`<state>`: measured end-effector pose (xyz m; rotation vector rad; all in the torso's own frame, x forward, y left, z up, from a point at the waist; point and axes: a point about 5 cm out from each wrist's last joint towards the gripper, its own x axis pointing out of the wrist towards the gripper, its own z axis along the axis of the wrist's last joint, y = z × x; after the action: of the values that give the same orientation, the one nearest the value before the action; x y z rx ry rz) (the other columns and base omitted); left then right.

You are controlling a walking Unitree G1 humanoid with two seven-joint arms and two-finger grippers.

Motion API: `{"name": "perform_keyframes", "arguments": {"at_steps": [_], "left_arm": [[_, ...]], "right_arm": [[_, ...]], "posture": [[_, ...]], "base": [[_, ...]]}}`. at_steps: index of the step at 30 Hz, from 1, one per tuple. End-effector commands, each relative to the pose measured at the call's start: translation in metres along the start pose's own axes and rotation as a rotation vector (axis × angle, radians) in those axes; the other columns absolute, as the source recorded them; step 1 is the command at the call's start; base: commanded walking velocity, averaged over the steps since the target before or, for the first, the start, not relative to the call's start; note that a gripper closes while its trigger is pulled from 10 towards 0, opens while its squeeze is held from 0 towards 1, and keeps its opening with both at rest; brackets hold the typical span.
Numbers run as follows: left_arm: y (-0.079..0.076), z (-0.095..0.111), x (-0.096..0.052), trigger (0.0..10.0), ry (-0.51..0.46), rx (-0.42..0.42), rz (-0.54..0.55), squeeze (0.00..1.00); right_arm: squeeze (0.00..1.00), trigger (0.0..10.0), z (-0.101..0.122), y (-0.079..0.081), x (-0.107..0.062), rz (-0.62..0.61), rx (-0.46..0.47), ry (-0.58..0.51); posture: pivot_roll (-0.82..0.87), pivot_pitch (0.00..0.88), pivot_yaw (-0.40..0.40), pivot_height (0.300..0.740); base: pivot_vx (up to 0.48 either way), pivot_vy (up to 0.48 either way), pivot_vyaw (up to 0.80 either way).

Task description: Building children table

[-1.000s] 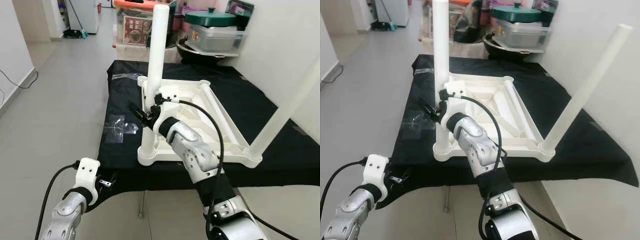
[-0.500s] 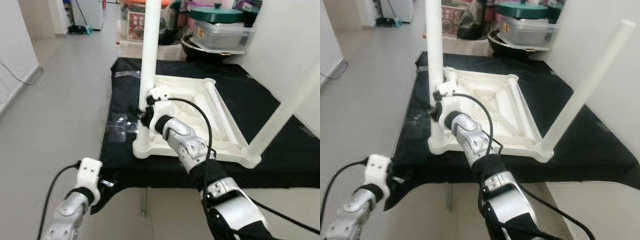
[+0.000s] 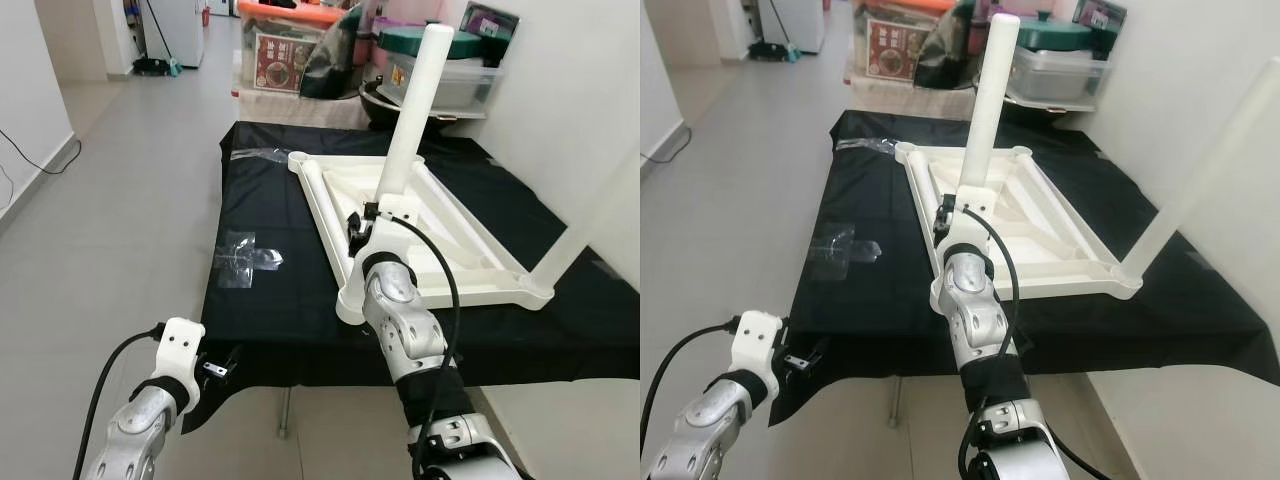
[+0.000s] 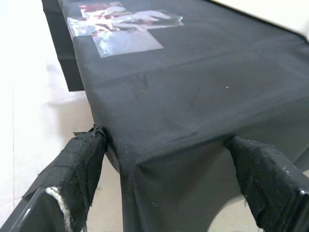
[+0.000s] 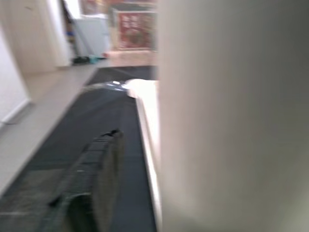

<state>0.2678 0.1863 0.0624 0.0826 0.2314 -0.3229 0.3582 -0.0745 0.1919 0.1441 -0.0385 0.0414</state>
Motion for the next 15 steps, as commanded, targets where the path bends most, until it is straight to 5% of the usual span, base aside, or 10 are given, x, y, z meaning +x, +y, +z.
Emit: {"name": "perform_keyframes", "arguments": {"at_steps": [1,5,8,9,15], "left_arm": [[-0.005,0.0,0.003,10.0,0.002,-0.002,-0.023,0.0],[-0.005,0.0,0.002,10.0,0.003,-0.003,-0.02,0.0],[-0.006,-0.003,0.0,10.0,0.008,-0.007,-0.018,0.0],[-0.006,-0.003,0.001,10.0,0.007,-0.007,-0.019,0.0],[-0.006,-0.001,0.003,10.0,0.003,-0.005,-0.021,0.0]], "right_arm": [[1.0,10.0,0.01,0.02,0.001,0.093,0.053,-0.037],[1.0,10.0,0.026,0.013,0.008,0.108,0.055,-0.083],[0.98,10.0,0.04,0.008,0.019,0.263,0.072,-0.061],[0.0,10.0,0.04,0.005,0.022,0.302,0.067,-0.048],[0.0,10.0,0.029,0.004,0.021,0.466,0.026,-0.011]], "posture": [[0.08,0.0,-0.13,0.74],[0.08,0.0,-0.13,0.74],[0.08,0.0,-0.129,0.74],[0.08,0.0,-0.129,0.74],[0.08,0.0,-0.13,0.74]], "base": [[0.0,0.0,0.0],[0.0,0.0,0.0],[0.0,0.0,0.0],[0.0,0.0,0.0],[0.0,0.0,0.0]]}}
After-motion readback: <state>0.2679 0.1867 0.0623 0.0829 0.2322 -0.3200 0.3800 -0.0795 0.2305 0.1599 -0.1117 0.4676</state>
